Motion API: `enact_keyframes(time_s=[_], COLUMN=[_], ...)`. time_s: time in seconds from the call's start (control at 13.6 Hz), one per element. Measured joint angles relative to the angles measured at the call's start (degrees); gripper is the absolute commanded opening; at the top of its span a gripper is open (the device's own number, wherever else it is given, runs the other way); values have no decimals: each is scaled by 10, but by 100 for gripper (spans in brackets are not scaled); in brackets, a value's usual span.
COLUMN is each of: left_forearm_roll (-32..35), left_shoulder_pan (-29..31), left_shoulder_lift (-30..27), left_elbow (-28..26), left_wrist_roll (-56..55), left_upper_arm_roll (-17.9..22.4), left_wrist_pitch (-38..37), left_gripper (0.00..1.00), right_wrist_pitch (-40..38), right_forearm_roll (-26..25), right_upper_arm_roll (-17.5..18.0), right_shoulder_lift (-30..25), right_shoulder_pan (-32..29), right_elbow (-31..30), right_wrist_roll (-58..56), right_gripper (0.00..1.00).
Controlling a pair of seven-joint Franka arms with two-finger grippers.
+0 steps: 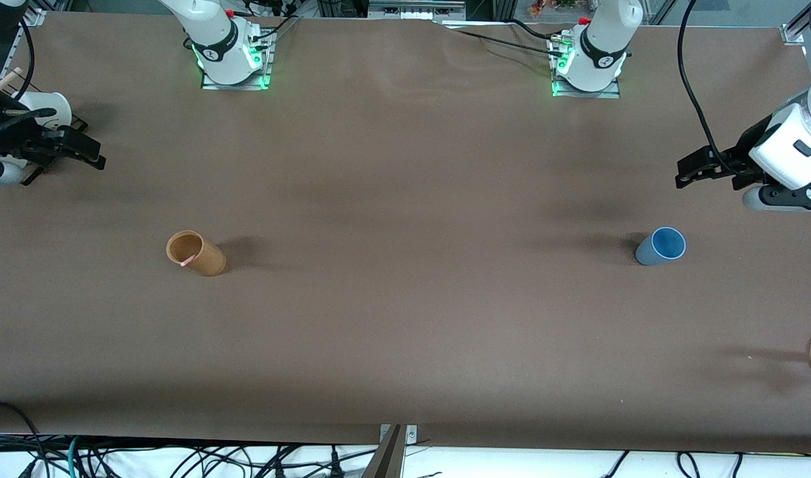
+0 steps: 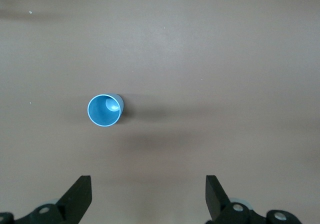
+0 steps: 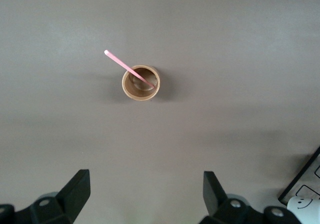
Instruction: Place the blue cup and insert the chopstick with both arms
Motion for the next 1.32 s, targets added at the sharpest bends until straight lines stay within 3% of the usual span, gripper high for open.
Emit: enact_keyframes(time_s=[1.32], left_forearm_roll=[0], left_shoulder_pan=[0], left_shoulder_lift=[0], left_elbow=[0], left_wrist_roll=[0], left_upper_arm_roll=[0], left_wrist_pitch=[0], left_gripper=[100], right_wrist_pitch=[-4], right_forearm_roll=[0], right_upper_arm_roll=[0], right_shoulder_lift=[19], right_shoulder_pan=[0], right_elbow=[0], right_wrist_roll=[-19], right_gripper=[100])
